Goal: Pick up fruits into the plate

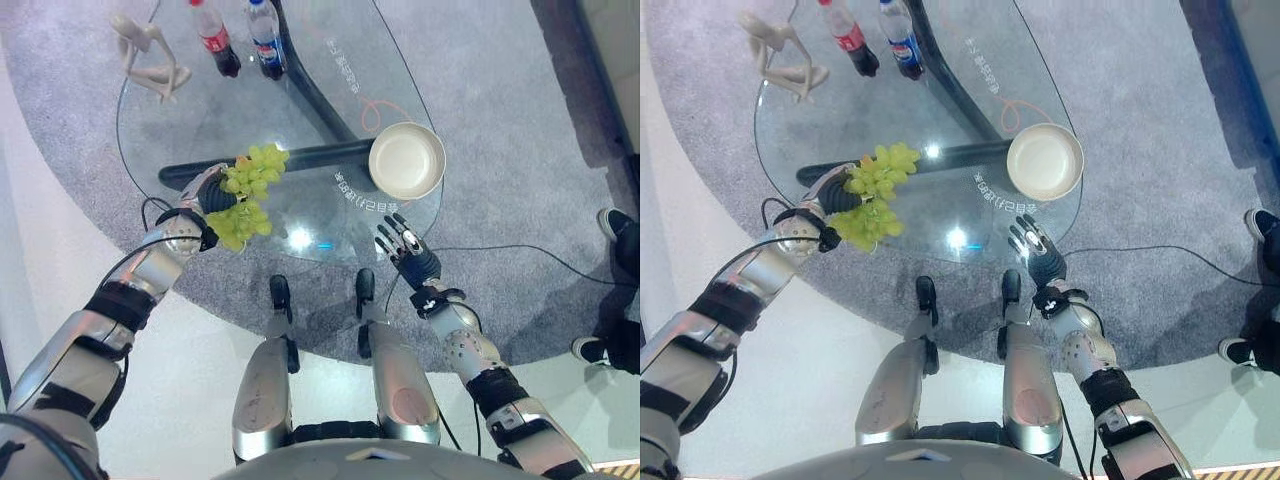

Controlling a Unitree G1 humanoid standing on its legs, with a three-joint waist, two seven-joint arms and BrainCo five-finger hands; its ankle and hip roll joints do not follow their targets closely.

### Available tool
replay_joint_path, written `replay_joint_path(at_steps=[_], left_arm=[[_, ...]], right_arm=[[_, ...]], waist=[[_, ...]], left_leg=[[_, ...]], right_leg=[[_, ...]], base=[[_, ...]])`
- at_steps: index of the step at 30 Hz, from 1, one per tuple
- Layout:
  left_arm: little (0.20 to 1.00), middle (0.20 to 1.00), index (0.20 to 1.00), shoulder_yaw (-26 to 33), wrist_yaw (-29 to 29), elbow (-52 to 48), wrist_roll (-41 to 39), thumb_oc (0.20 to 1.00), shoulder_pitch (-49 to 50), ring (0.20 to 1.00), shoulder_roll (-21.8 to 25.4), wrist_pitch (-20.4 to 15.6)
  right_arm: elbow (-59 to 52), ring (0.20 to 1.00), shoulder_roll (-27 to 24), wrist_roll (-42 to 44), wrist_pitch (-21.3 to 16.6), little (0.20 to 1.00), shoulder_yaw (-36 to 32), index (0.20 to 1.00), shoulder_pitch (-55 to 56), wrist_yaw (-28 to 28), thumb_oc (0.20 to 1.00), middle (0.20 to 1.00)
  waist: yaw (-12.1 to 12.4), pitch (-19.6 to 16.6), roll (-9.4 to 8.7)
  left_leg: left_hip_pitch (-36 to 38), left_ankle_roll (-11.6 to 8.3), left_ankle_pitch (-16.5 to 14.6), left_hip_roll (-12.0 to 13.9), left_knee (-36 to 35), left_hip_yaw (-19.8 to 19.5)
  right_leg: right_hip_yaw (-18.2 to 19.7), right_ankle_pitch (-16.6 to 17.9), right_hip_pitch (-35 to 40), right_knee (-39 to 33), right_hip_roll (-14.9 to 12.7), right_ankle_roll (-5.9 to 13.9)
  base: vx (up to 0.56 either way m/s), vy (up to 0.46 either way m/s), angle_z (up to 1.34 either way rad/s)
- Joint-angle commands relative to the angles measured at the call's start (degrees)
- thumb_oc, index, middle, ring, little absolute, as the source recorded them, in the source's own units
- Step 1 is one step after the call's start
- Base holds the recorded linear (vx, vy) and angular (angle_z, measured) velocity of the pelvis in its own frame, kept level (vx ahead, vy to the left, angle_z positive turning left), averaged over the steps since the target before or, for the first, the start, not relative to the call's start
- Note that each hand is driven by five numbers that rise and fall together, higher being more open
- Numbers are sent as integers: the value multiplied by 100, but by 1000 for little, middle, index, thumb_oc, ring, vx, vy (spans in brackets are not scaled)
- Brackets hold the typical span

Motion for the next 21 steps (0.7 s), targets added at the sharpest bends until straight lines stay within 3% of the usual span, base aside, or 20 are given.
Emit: replay_joint_path(at_steps=[1,5,8,13,14,15,21], left_arm=[[200,200,200,515,-179,-549,256,200,127,200,198,-500],[200,200,200,680,-480,-1033,523,200,507,200,224,-605],[200,200,200,705,-842,-1505,867,200,751,200,254,-790],[200,200,200,505,-1273,-1862,1084,200,750,200,223,-1004],[200,200,200,357,-1473,-1993,1187,200,672,200,186,-1107],[200,200,200,286,-1539,-2061,1230,200,629,200,175,-1132],[200,200,200,-130,-1953,-2335,1398,200,261,200,177,-1306]], right_arm=[[-807,1000,-127,-50,417,1000,-205,1000,305,408,1000,1000],[-1265,1000,-253,-107,899,1000,-297,1000,396,530,1000,1000],[-1744,1000,-462,-120,1490,1000,-344,1000,442,672,1000,1000],[-2003,1000,-591,584,2324,1000,-331,1000,447,586,1000,1000],[-2064,1000,-514,1194,2764,1000,-256,1000,433,495,1000,1000],[-2103,1000,-462,1467,2917,1000,-200,1000,441,449,1000,1000],[-2358,1000,-162,2561,3234,1000,163,1000,488,-36,1000,1000]], waist=[[73,-696,-1],[139,-968,-21],[209,-1273,-43],[288,-1674,-34],[329,-1861,-24],[341,-1912,-20],[402,-2206,15]], left_leg=[[176,-3,-939,-242,481,25],[456,-11,-963,-239,410,4],[726,-10,-990,-240,344,-28],[1099,-12,-1039,-243,223,-51],[1246,-4,-1068,-251,173,-59],[1302,0,-1077,-257,151,-68],[1605,8,-1154,-267,56,-71]], right_leg=[[45,-269,174,94,-102,300],[-50,-255,523,-67,-150,334],[-152,-232,848,-203,-210,370],[-334,-216,1286,-389,-274,417],[-417,-229,1468,-468,-286,423],[-443,-235,1542,-501,-288,424],[-583,-289,1923,-647,-308,432]], base=[[89,-28,10],[123,-25,14],[152,-20,10],[143,2,19],[161,14,13],[153,17,6],[79,15,12]])
